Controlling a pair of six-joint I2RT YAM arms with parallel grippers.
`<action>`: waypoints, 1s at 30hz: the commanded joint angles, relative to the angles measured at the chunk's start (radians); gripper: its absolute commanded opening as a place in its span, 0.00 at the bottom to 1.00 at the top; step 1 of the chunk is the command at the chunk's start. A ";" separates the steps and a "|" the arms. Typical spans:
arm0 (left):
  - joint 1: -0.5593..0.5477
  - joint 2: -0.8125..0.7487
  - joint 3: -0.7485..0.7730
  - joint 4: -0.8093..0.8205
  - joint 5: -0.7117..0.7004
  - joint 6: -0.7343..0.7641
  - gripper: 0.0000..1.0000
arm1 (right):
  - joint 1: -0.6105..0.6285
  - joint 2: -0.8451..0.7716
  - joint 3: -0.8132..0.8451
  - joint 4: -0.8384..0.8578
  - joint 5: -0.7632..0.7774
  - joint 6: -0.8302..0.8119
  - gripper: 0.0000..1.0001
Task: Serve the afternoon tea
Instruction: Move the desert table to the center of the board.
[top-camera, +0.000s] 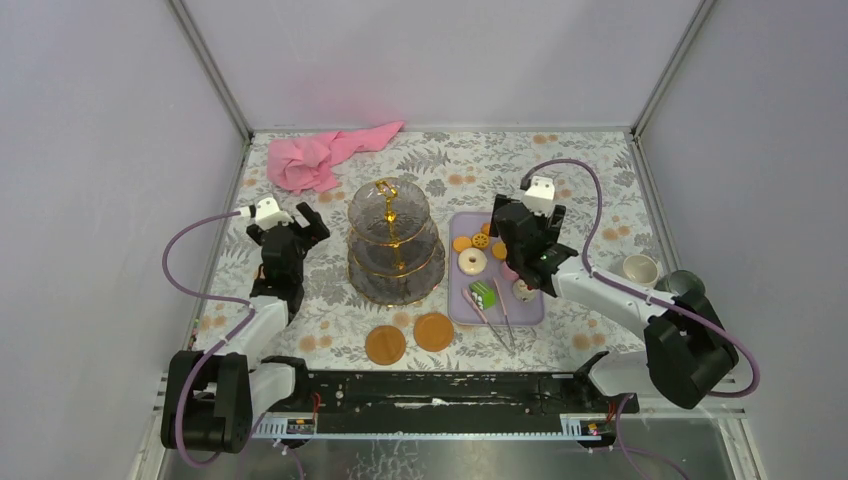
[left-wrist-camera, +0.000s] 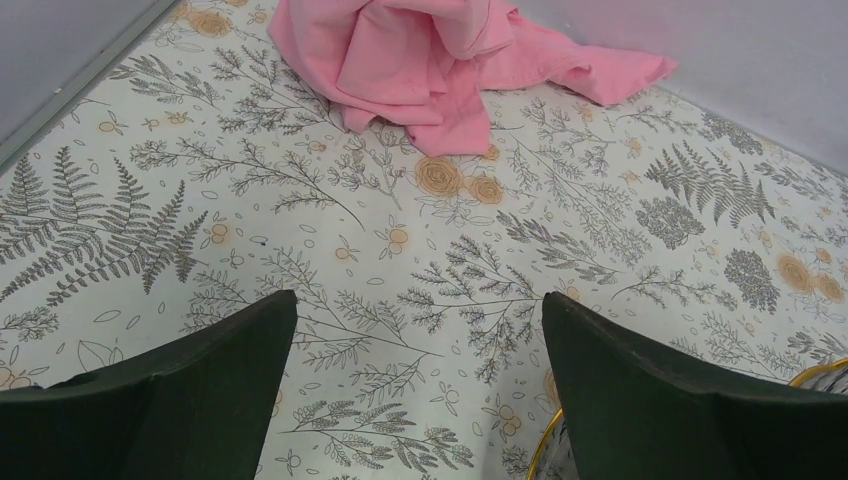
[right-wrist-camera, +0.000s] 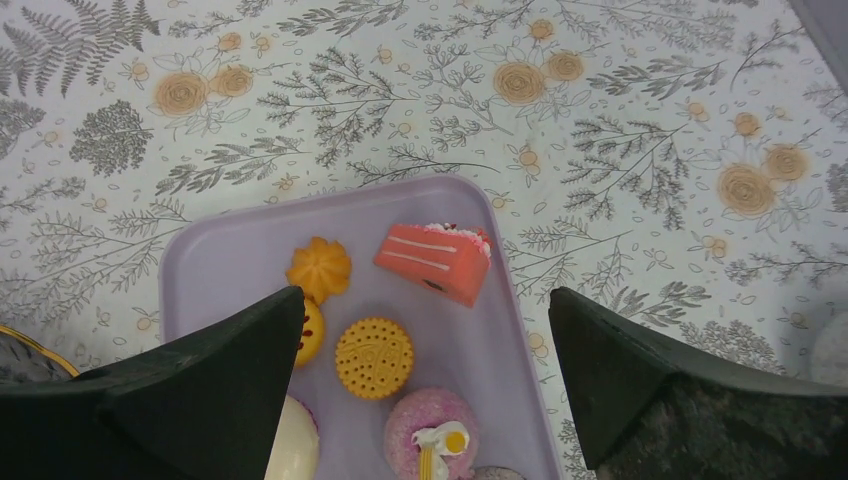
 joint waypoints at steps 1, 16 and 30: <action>-0.006 -0.012 0.038 -0.006 0.001 -0.012 1.00 | 0.032 -0.032 0.038 -0.036 0.131 -0.028 0.99; -0.009 0.019 0.045 0.015 0.041 -0.035 1.00 | -0.058 -0.080 0.127 -0.513 0.317 0.431 0.91; -0.085 -0.022 0.036 0.005 0.008 -0.042 1.00 | -0.272 -0.026 0.272 -0.848 0.258 0.658 0.90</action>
